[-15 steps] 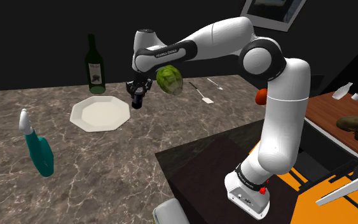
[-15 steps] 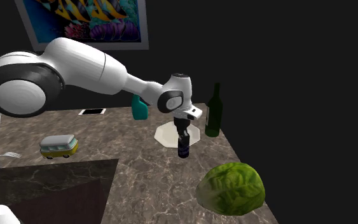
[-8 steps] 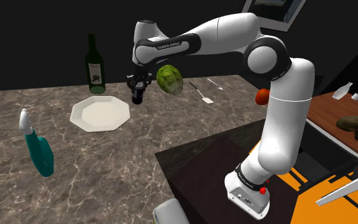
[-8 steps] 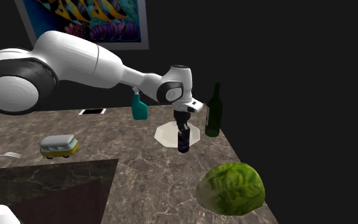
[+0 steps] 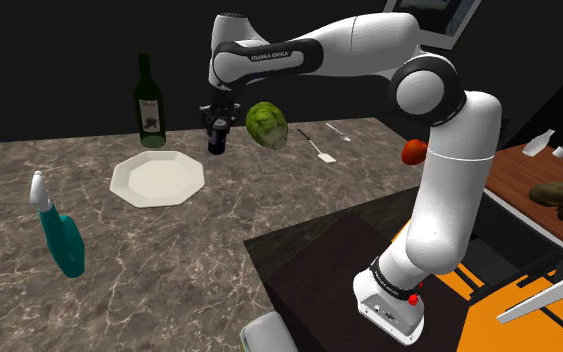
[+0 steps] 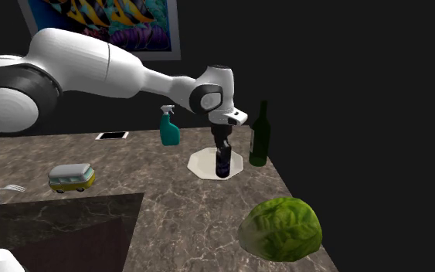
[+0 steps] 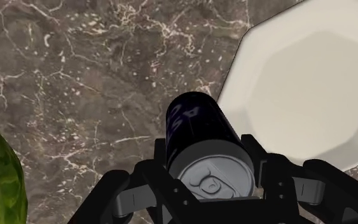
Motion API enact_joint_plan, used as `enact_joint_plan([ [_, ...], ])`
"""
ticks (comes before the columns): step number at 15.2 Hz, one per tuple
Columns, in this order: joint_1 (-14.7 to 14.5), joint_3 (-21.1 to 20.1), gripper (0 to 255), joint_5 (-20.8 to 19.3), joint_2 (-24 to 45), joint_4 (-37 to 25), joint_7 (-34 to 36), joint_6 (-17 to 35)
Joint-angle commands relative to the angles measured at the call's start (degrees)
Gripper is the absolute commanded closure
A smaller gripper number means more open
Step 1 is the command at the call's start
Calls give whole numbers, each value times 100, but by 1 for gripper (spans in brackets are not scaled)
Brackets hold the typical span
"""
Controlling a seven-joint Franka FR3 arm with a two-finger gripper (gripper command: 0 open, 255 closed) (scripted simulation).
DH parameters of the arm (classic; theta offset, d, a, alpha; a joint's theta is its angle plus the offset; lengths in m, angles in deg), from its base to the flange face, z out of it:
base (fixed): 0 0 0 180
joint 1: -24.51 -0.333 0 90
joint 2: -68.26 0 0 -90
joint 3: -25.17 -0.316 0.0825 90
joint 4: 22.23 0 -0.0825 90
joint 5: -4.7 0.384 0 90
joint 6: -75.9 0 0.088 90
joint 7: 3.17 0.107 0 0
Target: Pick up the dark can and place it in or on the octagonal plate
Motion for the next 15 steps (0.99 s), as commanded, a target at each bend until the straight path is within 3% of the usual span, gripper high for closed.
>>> enact_joint_plan([
  [1, 1, -3, 255, 7, -28, -55, -5, -82],
  [7, -575, -121, 255, -195, 721, -1364, 639, -663],
  [11, -1012, -154, 255, -334, 1424, -2606, 1001, -1214],
  [14, -1403, -142, 255, -441, 2195, -3992, 1214, -1829],
  [15, -1670, -111, 255, -507, 2877, -5239, 1276, -2385],
])
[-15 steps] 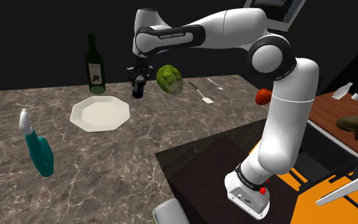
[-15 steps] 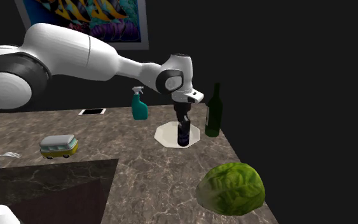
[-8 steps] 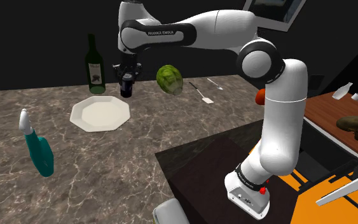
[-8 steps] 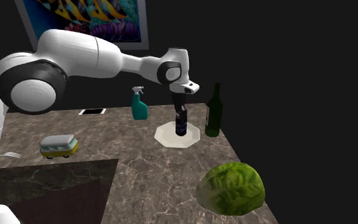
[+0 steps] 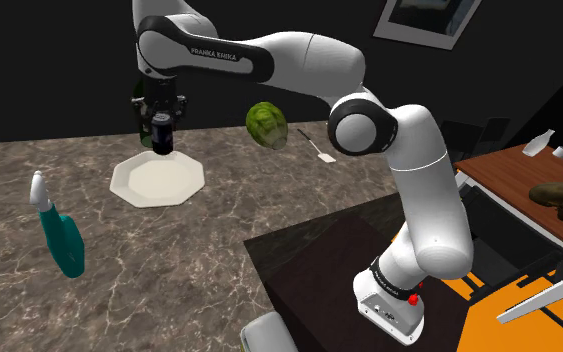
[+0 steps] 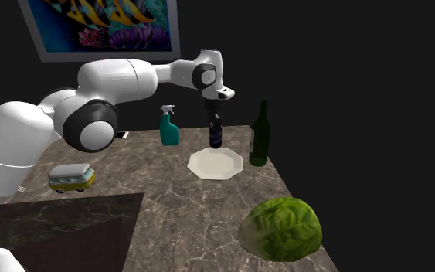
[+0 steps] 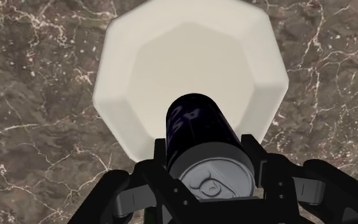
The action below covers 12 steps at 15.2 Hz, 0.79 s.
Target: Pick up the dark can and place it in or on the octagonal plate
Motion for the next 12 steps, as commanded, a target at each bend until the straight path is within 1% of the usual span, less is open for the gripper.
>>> enact_joint_plan([
  [1, -222, 35, 255, -60, 615, -1031, 66, -418],
  [6, -144, 25, 255, -52, 424, -297, 108, 116],
  [12, -90, 24, 255, -60, 371, 263, 144, 618],
])
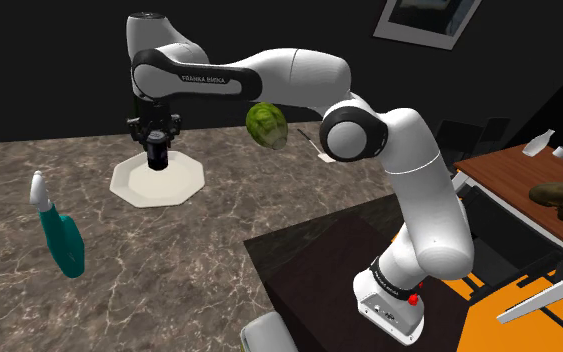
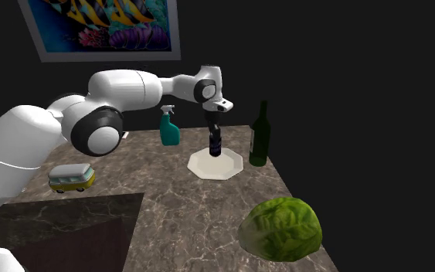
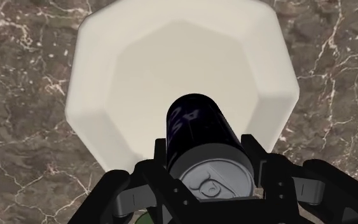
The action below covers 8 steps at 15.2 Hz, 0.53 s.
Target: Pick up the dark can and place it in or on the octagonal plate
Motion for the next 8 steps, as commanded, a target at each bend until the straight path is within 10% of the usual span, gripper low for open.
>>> enact_joint_plan([
  [1, 14, 5, 255, -5, 35, 84, -3, 125],
  [8, 40, 14, 255, -22, 87, 424, 23, 513],
])
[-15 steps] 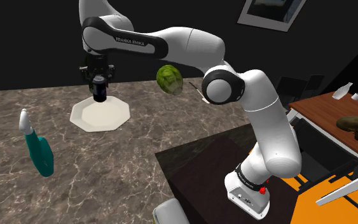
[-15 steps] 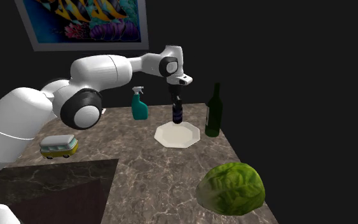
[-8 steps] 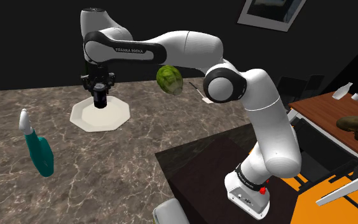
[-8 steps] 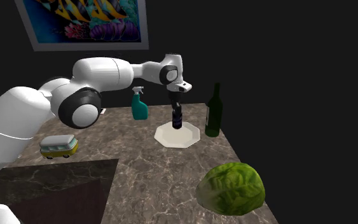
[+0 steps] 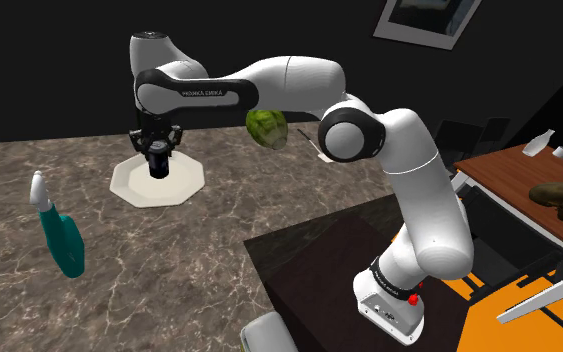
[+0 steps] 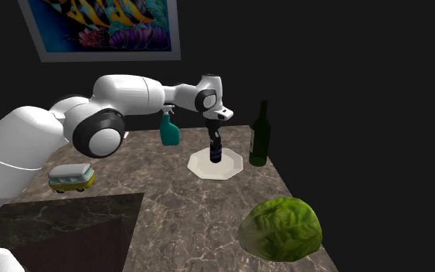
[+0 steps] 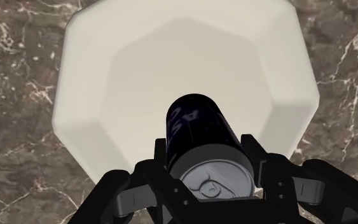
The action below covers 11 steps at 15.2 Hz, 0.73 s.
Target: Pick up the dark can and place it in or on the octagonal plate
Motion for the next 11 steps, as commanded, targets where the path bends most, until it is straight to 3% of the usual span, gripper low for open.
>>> enact_joint_plan([
  [1, -4, 0, 255, -2, 7, 16, 7, 28],
  [6, -4, 0, 255, -2, 7, 16, 7, 28],
  [7, -4, 0, 0, -2, 6, 16, 7, 28],
  [11, -4, 0, 0, -2, 6, 15, 7, 28],
])
